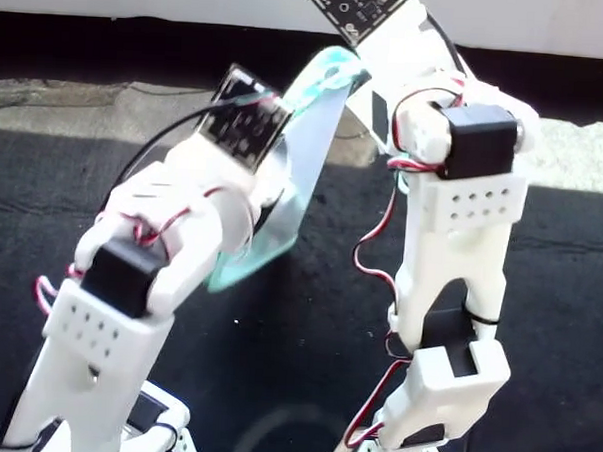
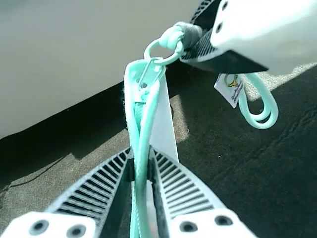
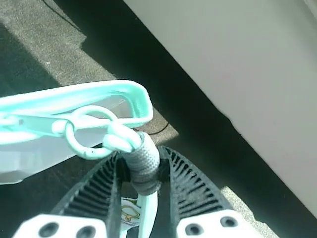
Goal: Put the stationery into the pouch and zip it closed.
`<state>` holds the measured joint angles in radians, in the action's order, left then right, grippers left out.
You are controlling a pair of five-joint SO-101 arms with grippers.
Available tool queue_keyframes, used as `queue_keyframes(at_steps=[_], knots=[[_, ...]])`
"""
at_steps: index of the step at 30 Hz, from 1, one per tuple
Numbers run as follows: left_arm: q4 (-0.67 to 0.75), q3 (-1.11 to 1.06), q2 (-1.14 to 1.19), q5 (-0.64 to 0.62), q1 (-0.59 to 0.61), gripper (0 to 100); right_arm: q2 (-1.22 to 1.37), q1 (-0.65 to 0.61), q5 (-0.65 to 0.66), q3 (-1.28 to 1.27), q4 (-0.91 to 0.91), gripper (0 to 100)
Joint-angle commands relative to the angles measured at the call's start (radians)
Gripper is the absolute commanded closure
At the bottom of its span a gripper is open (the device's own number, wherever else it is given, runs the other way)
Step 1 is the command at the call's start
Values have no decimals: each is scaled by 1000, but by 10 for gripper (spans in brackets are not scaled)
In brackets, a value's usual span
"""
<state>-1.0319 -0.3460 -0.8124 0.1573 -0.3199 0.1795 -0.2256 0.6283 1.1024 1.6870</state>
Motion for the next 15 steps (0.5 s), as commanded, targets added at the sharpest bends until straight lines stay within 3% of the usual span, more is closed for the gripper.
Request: queue_keyframes(at_steps=[1,7,15], knots=[[-3,-18,-124,-8,1,991,-7,41,-9,-38,-51,993],[-3,-48,-170,-8,2,991,-7,41,-9,-136,-101,993],[0,-56,-160,-8,2,991,-19,4,-12,-104,-5,993]])
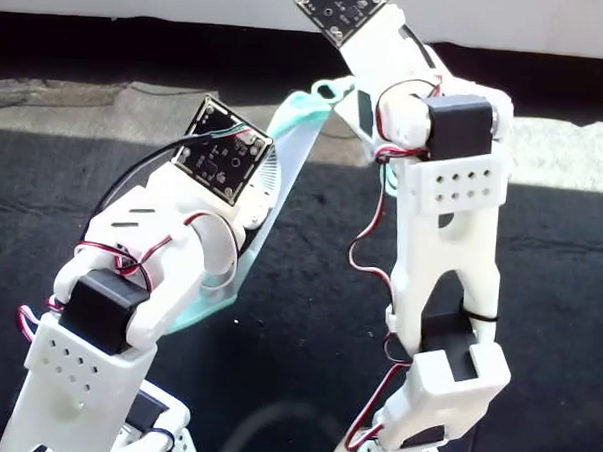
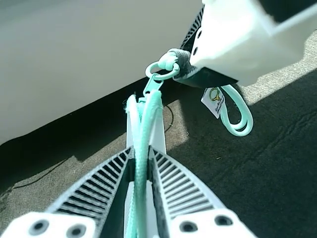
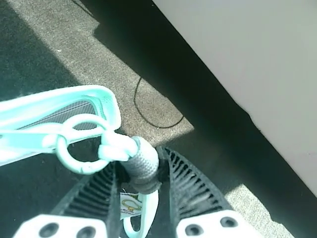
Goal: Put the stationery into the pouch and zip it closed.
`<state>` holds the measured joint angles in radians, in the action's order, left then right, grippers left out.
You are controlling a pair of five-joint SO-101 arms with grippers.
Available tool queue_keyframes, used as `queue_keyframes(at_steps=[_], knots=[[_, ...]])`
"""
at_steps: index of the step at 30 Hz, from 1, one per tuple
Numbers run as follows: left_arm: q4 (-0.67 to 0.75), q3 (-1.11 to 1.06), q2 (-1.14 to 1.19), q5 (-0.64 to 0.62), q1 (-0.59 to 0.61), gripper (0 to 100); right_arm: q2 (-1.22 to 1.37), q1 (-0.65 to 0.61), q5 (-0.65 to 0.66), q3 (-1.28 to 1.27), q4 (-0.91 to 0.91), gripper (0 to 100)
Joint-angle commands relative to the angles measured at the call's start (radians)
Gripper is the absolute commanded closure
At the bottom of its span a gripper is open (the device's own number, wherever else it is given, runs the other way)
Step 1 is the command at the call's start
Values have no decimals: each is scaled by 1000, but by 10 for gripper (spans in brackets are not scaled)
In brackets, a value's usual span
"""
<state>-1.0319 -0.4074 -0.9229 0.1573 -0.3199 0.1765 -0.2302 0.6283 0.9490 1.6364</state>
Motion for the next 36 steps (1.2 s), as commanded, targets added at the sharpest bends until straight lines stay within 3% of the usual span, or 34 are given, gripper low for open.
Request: queue_keyframes(at_steps=[1,6,9,16,27,36], knots=[[14,-10,-50,-8,2,988,-16,-8,-14,94,82,993],[210,-134,-50,-6,4,986,-15,-114,-35,314,128,993],[252,-197,-50,-6,8,982,-15,-150,-71,340,130,993],[247,-303,-61,-8,12,788,-13,-211,-86,338,130,993],[120,-127,-61,-9,61,787,-13,-216,-91,234,128,993],[115,-82,-53,-9,61,787,-12,-216,-92,229,128,993]])
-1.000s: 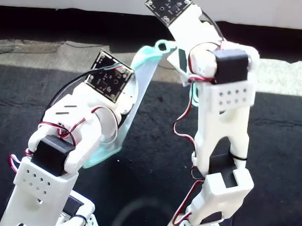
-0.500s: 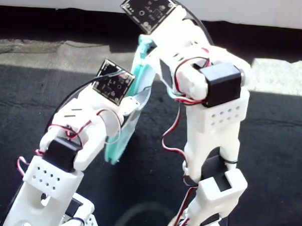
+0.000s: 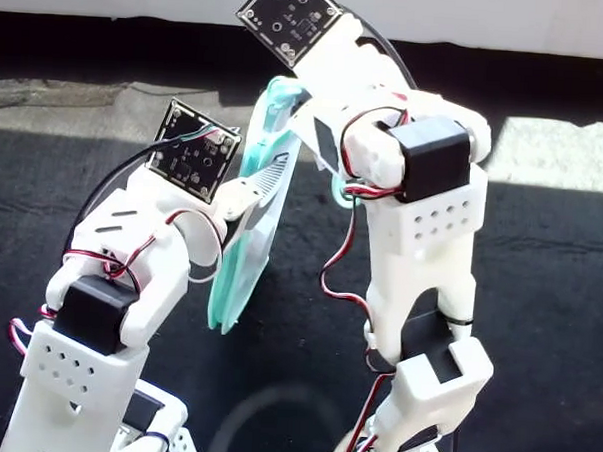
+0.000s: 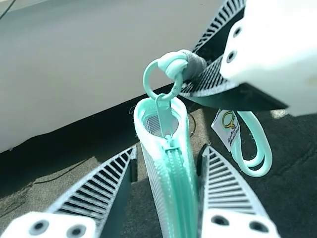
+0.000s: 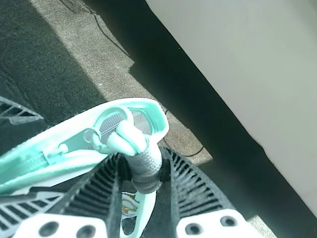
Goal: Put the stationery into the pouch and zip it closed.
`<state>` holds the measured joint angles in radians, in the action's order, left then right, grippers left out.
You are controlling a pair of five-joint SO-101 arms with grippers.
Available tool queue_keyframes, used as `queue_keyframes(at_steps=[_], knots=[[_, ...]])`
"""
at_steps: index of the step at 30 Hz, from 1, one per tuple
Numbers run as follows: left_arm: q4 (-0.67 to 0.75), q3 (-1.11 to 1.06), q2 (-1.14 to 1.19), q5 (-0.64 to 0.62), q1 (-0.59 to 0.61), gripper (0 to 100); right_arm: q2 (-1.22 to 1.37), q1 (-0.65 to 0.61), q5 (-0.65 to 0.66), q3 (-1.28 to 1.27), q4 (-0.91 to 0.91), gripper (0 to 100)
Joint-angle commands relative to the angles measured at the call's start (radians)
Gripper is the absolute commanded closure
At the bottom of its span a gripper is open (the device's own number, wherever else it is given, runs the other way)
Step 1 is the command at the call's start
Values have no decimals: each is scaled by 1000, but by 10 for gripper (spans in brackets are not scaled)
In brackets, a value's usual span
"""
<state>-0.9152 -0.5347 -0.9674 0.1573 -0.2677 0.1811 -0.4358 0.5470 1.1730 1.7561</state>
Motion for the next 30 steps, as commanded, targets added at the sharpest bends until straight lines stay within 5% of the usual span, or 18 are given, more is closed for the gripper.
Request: queue_keyframes(at_steps=[1,4,7,30], knots=[[-2,48,-8,-9,8,787,-16,-10,-11,5,8,993],[-3,48,-16,-9,-7,808,-16,-10,-11,5,8,993],[-23,53,-16,-9,-22,992,-15,-8,-11,5,7,993],[-71,54,-18,-9,-24,991,65,173,-6,-62,-81,993]])
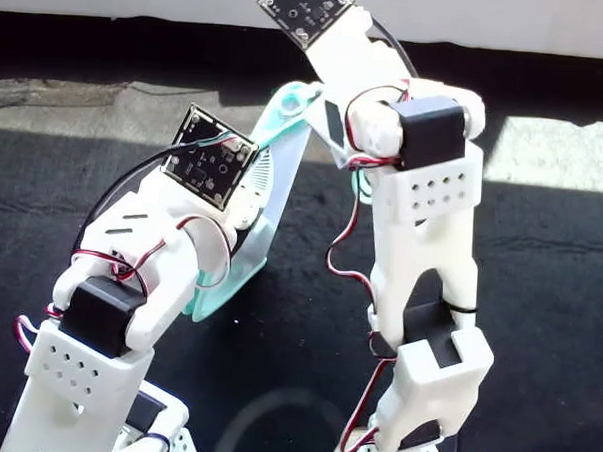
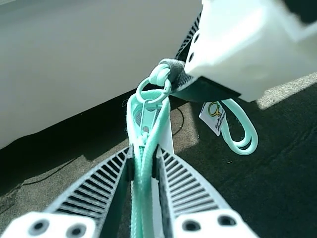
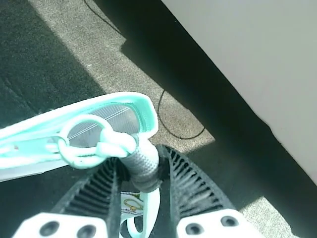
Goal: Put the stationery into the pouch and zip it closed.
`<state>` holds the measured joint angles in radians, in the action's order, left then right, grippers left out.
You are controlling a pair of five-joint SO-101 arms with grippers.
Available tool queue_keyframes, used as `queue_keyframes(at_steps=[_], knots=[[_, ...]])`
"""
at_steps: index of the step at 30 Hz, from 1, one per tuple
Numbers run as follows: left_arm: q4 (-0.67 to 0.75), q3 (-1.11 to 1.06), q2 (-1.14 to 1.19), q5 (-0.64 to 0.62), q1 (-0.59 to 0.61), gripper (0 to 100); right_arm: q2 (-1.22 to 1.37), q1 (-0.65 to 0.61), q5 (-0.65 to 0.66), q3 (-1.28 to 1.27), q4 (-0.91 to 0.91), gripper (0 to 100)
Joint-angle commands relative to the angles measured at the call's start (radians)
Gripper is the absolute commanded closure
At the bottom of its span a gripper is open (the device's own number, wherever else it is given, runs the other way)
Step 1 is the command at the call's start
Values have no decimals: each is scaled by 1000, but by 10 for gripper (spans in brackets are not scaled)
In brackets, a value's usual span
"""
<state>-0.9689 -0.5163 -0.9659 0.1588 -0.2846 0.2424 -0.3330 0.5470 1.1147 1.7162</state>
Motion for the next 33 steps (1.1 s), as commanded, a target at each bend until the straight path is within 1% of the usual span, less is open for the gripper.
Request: queue_keyframes(at_steps=[1,6,14,18,20,30,33], knots=[[-31,41,-19,-11,-7,991,8,70,-6,-4,-41,993],[-52,39,-19,-11,-5,991,10,73,-6,-12,-68,993],[-49,36,-13,-11,-7,986,1,33,-8,-2,-31,993],[-51,36,-16,-11,-7,897,-1,27,-9,-2,-19,993],[-51,36,-16,-11,-7,870,-1,27,-9,-1,-19,993],[-64,42,-18,-9,-7,879,-1,27,-11,-1,-19,993],[-23,41,-15,-9,-18,874,-1,27,-11,-1,-18,993]])
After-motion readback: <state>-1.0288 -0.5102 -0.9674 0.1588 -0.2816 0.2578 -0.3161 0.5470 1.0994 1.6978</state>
